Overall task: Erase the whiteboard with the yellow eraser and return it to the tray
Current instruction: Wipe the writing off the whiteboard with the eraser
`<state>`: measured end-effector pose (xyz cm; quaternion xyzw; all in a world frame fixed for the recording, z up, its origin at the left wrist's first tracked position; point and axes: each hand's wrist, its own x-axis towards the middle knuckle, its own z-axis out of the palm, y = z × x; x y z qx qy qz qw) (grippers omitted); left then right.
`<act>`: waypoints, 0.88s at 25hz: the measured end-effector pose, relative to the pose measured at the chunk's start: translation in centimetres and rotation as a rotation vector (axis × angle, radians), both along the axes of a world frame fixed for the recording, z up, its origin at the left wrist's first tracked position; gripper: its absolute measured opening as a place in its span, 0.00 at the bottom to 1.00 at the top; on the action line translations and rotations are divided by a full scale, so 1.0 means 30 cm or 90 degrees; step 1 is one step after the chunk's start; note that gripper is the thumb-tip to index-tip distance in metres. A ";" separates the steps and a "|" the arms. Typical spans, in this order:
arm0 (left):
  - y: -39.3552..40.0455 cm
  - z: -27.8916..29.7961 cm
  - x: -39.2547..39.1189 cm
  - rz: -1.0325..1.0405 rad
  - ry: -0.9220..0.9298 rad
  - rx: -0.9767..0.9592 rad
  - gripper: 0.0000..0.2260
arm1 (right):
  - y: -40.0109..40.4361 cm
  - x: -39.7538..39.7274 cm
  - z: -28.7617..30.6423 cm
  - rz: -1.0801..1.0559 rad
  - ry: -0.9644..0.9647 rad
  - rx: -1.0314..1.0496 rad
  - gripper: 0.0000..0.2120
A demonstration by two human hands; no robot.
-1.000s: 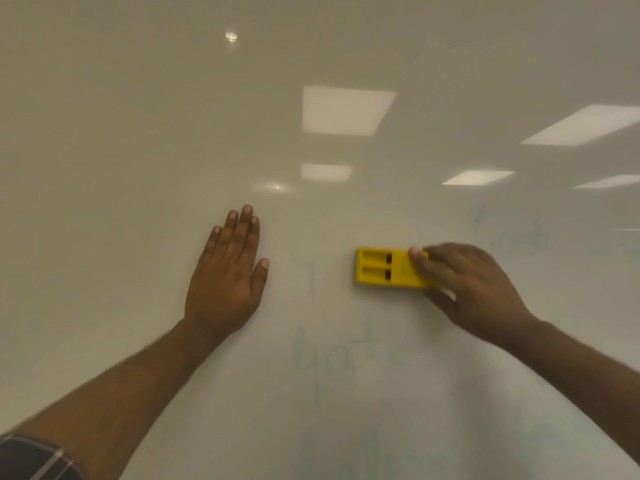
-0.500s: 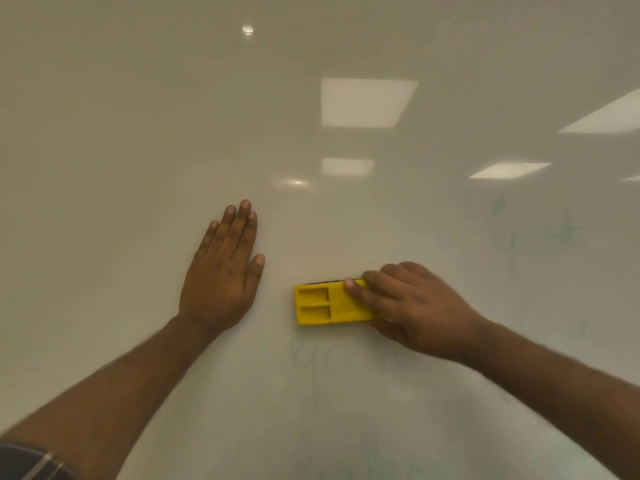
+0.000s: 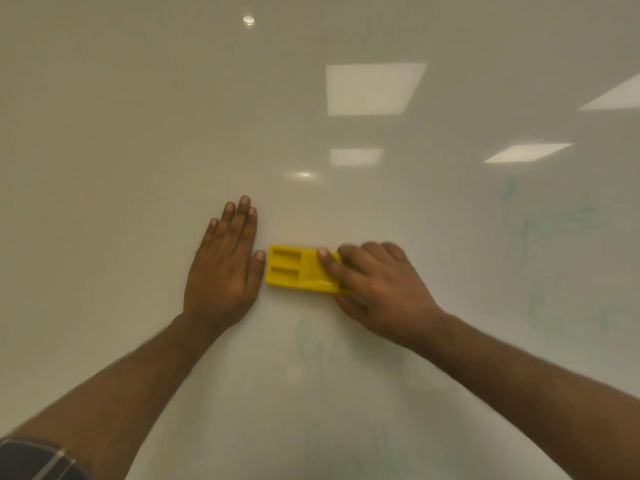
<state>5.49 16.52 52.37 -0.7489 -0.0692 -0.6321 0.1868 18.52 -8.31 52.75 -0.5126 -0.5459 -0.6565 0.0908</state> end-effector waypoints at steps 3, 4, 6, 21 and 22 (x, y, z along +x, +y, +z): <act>0.001 -0.011 -0.007 0.000 0.009 0.003 0.29 | -0.086 0.052 -0.070 -0.019 -0.029 -0.053 0.22; 0.004 -0.016 -0.007 -0.002 0.013 0.008 0.29 | -0.116 0.073 -0.055 -0.032 -0.026 -0.034 0.22; 0.011 -0.024 -0.004 -0.003 0.015 0.017 0.29 | -0.165 0.114 0.020 -0.062 0.021 0.043 0.24; 0.006 -0.094 0.003 -0.027 0.010 -0.022 0.29 | -0.306 0.106 -0.261 -0.125 0.097 -0.034 0.22; -0.004 -0.109 0.008 -0.032 0.006 -0.036 0.29 | -0.317 0.114 -0.221 -0.137 0.101 -0.020 0.22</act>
